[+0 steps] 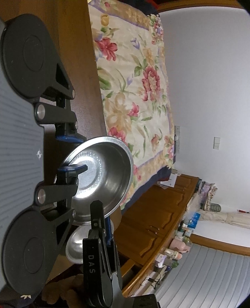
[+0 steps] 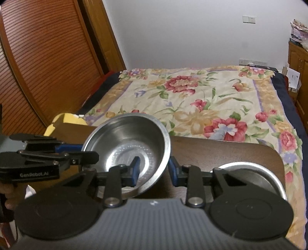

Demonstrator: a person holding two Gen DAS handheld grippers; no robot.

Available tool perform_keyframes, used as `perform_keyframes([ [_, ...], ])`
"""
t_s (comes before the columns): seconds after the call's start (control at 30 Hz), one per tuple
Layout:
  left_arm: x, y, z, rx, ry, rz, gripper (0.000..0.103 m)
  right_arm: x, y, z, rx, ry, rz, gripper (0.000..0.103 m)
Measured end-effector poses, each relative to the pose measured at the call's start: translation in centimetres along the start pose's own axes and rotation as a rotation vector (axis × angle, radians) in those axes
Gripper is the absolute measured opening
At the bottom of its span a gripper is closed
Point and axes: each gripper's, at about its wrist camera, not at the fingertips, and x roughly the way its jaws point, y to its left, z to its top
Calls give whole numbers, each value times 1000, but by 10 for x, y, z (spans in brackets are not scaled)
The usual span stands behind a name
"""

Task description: Organize plates and bowls

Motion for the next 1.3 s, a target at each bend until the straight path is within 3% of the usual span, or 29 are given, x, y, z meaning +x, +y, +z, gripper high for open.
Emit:
perform_keyframes([
  [0.73, -78, -24, -24, 31, -99, -32, 22, -60, 33, -18, -14, -62, -26, 33],
  [1.3, -94, -40, -65, 30, -85, -53, 22, -76, 39, -55, 1, -34, -24, 33],
])
